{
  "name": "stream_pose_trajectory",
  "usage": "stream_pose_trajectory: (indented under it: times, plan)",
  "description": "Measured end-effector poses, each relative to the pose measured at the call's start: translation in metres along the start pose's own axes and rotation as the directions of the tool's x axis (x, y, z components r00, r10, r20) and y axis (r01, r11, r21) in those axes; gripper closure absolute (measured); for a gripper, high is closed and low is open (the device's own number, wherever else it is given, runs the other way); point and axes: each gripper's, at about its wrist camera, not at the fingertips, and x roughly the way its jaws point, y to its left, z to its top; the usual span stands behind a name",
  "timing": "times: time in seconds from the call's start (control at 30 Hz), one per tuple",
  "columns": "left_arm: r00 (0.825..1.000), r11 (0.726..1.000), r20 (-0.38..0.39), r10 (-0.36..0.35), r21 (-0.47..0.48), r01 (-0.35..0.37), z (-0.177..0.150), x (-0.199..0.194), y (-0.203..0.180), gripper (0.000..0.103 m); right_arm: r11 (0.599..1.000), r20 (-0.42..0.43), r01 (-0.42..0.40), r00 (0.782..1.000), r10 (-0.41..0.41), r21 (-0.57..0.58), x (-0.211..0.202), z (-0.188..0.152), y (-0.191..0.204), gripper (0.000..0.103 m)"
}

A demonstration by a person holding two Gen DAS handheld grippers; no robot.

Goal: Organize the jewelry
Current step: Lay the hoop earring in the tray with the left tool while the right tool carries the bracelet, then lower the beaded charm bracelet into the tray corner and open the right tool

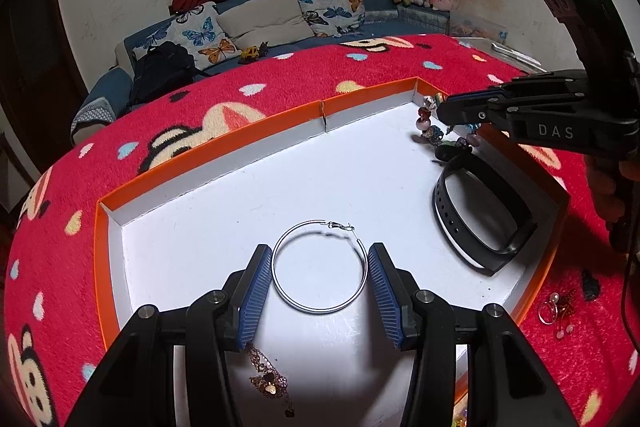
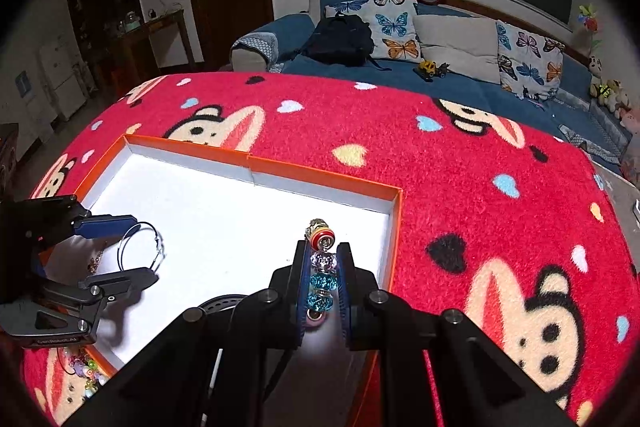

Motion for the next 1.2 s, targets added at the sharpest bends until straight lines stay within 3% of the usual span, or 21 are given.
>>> stream_pose_trajectory:
  times: [0.63, 0.73, 0.8, 0.83, 1.03, 1.2]
  plan:
    - [1.0, 1.0, -0.002, 0.0, -0.005, 0.0, 0.001, 0.0, -0.001, 0.045, 0.999, -0.043, 0.022, 0.999, -0.021, 0.025, 0.015, -0.002, -0.009, 0.085]
    - [1.0, 1.0, -0.003, 0.001, -0.01, -0.001, 0.001, 0.001, -0.001, 0.045, 1.0, -0.039, 0.012, 0.999, -0.011, 0.024, 0.013, -0.001, -0.008, 0.075]
    - [1.0, 1.0, -0.003, 0.004, -0.01, -0.004, 0.001, 0.0, -0.001, 0.044, 1.0, -0.033, 0.022, 0.999, -0.022, 0.011, 0.012, -0.001, -0.005, 0.057]
    - [1.0, 1.0, -0.004, 0.004, -0.011, -0.005, 0.001, 0.0, -0.001, 0.044, 1.0, -0.026, 0.013, 1.0, -0.013, 0.003, 0.011, -0.001, -0.004, 0.054]
    - [1.0, 1.0, 0.006, 0.013, -0.022, -0.013, 0.001, -0.004, 0.0, 0.044, 0.999, -0.018, 0.04, 0.999, -0.04, -0.028, 0.007, 0.0, 0.002, 0.051]
    - [0.999, 0.999, 0.038, 0.03, -0.028, -0.029, 0.001, -0.019, -0.002, 0.033, 0.999, 0.003, 0.043, 0.999, -0.043, -0.023, -0.008, 0.001, 0.001, 0.048]
